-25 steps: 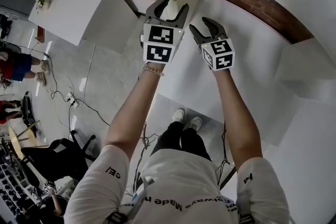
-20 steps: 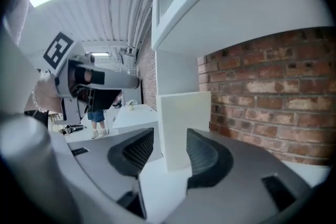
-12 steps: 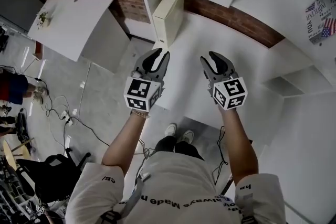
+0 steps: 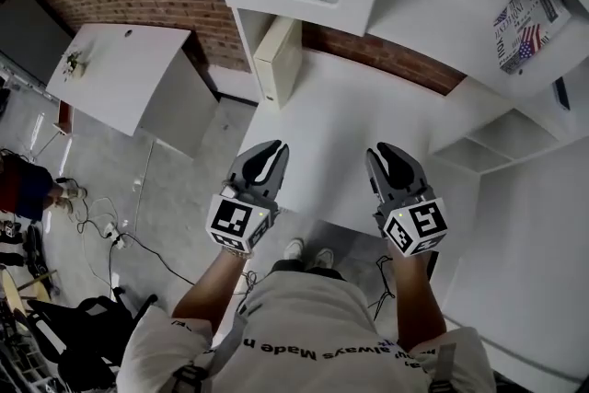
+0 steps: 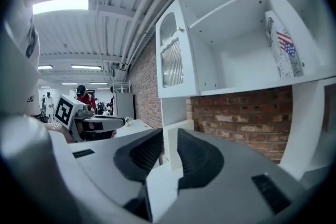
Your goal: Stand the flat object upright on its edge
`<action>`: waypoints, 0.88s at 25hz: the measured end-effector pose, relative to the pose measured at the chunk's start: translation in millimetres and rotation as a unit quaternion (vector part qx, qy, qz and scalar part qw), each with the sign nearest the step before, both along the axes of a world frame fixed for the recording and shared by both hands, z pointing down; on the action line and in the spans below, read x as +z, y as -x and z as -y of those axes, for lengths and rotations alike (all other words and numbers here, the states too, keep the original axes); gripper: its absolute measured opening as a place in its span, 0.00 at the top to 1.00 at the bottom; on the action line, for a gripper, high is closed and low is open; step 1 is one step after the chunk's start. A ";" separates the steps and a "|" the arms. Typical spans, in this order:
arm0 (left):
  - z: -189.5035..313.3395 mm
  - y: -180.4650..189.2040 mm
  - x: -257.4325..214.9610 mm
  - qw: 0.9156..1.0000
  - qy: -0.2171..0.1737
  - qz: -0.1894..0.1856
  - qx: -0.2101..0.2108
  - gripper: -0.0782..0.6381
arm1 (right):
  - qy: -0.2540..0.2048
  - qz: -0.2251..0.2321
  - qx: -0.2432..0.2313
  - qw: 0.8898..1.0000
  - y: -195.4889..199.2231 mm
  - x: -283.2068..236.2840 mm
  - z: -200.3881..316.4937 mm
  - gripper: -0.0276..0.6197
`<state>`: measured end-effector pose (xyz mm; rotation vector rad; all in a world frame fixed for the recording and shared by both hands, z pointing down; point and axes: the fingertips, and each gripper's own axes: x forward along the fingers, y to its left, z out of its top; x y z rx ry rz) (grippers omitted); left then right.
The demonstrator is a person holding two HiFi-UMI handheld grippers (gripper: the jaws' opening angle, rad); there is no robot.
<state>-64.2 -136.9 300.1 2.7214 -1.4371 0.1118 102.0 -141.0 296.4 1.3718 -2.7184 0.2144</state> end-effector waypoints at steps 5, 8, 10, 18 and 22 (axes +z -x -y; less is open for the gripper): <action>-25.2 -20.4 -25.6 0.999 -0.012 -0.026 0.029 0.84 | -0.030 -0.004 0.015 0.999 -14.8 -37.2 -31.2 0.83; -37.8 -33.4 -38.9 0.998 -0.017 -0.040 0.049 0.85 | -0.039 -0.001 0.021 0.999 -21.1 -52.3 -47.3 0.84; -46.0 -42.6 -45.3 0.997 -0.018 -0.044 0.064 0.85 | -0.041 0.000 0.021 0.999 -22.6 -60.1 -58.9 0.85; -75.0 -68.0 -67.2 0.994 -0.034 -0.041 0.094 0.85 | -0.048 0.001 0.026 0.999 -27.8 -78.9 -97.3 0.85; -88.4 -77.5 -72.0 0.993 -0.038 -0.050 0.103 0.85 | -0.048 -0.006 0.035 0.998 -35.6 -81.1 -113.4 0.86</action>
